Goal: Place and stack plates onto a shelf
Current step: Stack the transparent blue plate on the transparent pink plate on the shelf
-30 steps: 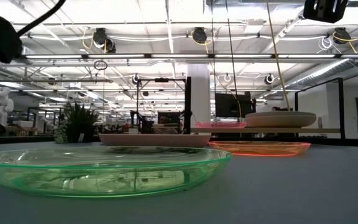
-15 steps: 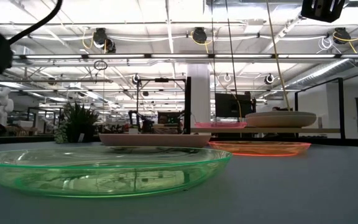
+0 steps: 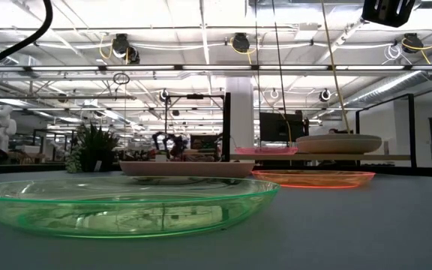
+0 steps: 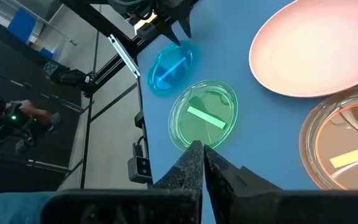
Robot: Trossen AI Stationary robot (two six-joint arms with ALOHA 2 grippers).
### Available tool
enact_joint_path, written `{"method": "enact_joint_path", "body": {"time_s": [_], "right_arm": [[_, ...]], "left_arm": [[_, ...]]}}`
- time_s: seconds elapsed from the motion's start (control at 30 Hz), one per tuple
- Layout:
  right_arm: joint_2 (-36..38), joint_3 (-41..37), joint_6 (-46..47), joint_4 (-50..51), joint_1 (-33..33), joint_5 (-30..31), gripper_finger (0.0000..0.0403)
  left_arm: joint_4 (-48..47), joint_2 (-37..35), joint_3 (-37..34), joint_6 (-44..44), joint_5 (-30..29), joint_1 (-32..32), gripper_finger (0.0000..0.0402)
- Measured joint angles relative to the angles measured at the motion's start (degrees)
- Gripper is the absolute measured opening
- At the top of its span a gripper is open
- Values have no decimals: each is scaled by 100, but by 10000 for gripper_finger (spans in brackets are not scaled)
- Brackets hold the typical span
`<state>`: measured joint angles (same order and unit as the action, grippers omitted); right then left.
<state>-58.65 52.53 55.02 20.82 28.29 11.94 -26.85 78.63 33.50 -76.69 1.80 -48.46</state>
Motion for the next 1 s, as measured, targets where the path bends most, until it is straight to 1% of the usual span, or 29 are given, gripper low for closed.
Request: {"method": "enact_joint_path", "body": {"time_s": [0.1, 0.2, 0.4, 0.47, 0.57, 0.73, 0.9, 1.0], "right_arm": [[0, 0, -2, 0, 0, 0, 0], [0, 0, -22, 0, 0, 8, 0], [0, 0, -25, 0, 0, 30, 0], [0, 0, -33, 0, 0, 77, 0], [0, 0, -92, 0, 0, 175, 0], [0, 0, -153, 1, -2, 178, 0], [0, 0, -155, 1, -2, 177, 0], [0, 0, -155, 2, -2, 166, 0]], "left_arm": [[94, 7, -10, -113, -9, -39, 141], [296, 24, -14, -120, 78, -90, 122], [242, 26, -16, -324, 2, -202, 113], [234, 26, -16, -365, -29, -217, 103], [312, 28, -18, -383, -86, -219, 75], [337, 26, -18, -362, -133, -216, 13], [373, 23, -16, -570, -111, -144, 4], [560, 22, -16, -685, -17, -89, 3]]}}
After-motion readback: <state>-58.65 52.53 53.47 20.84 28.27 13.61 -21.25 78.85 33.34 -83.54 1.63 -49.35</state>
